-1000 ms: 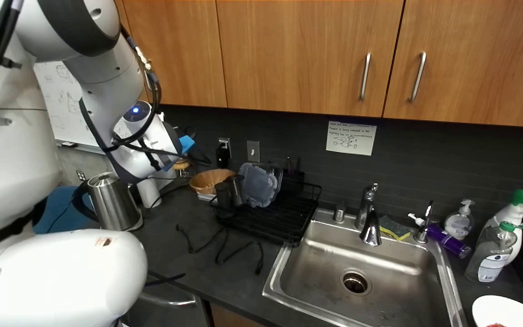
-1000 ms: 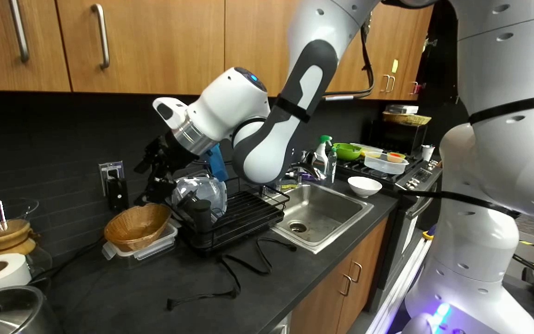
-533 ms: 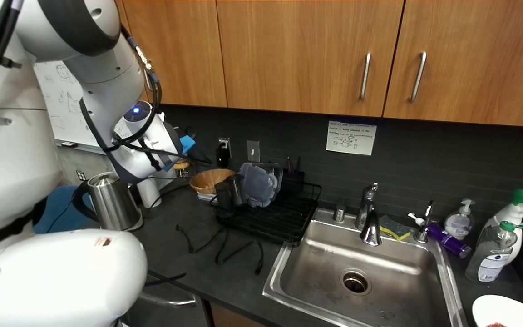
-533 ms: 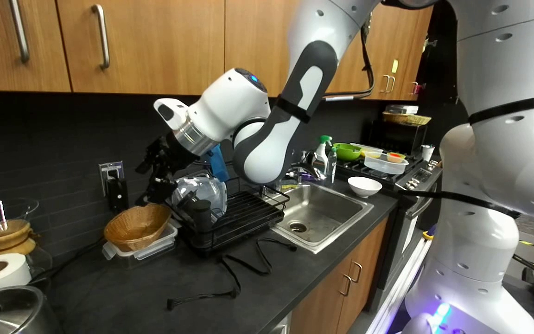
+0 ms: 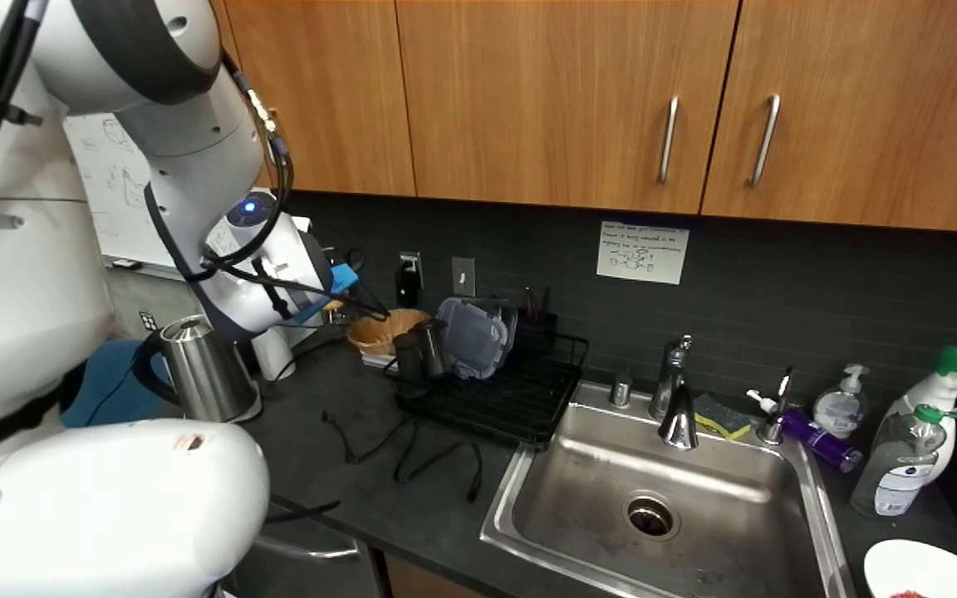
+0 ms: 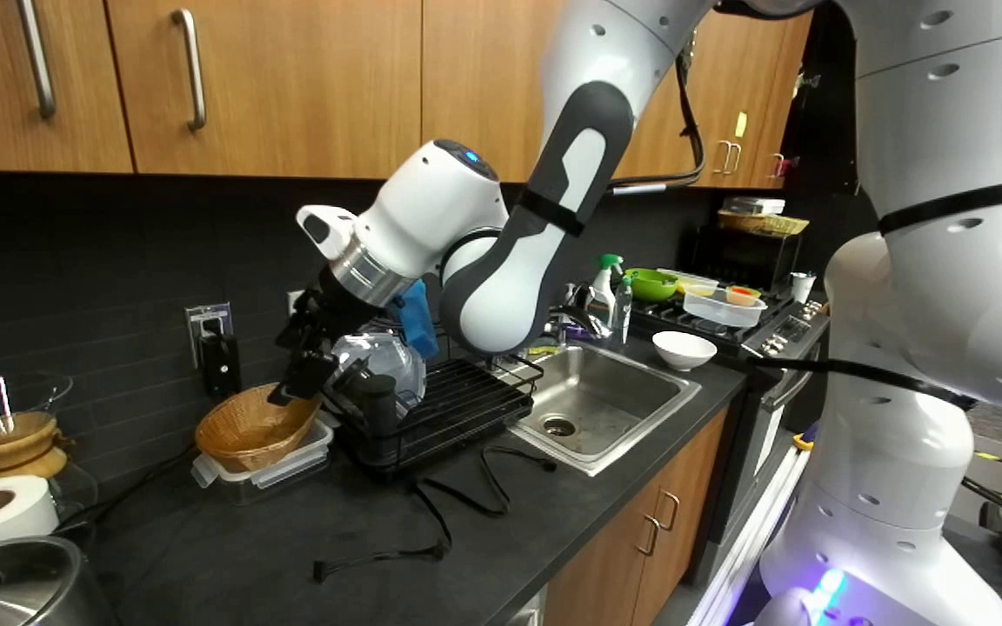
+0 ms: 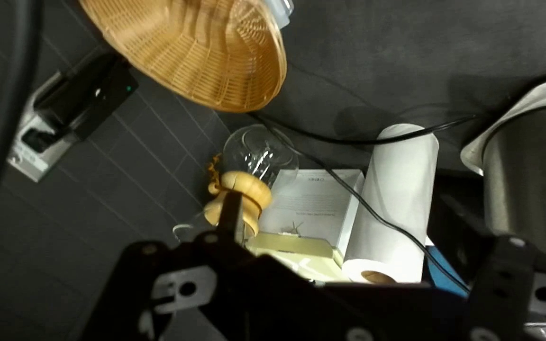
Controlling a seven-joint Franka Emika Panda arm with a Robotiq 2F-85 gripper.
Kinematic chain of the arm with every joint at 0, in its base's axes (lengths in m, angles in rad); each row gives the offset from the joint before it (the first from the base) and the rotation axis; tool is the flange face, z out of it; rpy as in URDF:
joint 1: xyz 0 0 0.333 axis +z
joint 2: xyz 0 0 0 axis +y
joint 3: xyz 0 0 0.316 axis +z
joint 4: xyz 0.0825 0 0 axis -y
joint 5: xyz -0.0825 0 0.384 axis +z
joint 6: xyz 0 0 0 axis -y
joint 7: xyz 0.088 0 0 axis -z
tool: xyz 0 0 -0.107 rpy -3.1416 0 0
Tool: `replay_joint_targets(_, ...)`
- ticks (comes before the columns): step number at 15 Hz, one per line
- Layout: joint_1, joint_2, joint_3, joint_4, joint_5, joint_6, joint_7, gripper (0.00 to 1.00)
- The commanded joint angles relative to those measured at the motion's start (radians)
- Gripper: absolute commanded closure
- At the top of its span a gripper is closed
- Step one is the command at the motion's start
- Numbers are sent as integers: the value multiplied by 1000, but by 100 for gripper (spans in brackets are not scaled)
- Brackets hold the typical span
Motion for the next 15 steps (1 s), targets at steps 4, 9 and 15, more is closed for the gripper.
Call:
replay_joint_targets(4,158,-83,-124,-127,224,-141,154,0)
replay_joint_targets(9,419,-126,-370,-199,307,-245,350,0)
replay_joint_targets(15,562,-149,-478,-252,315,-264,590,0)
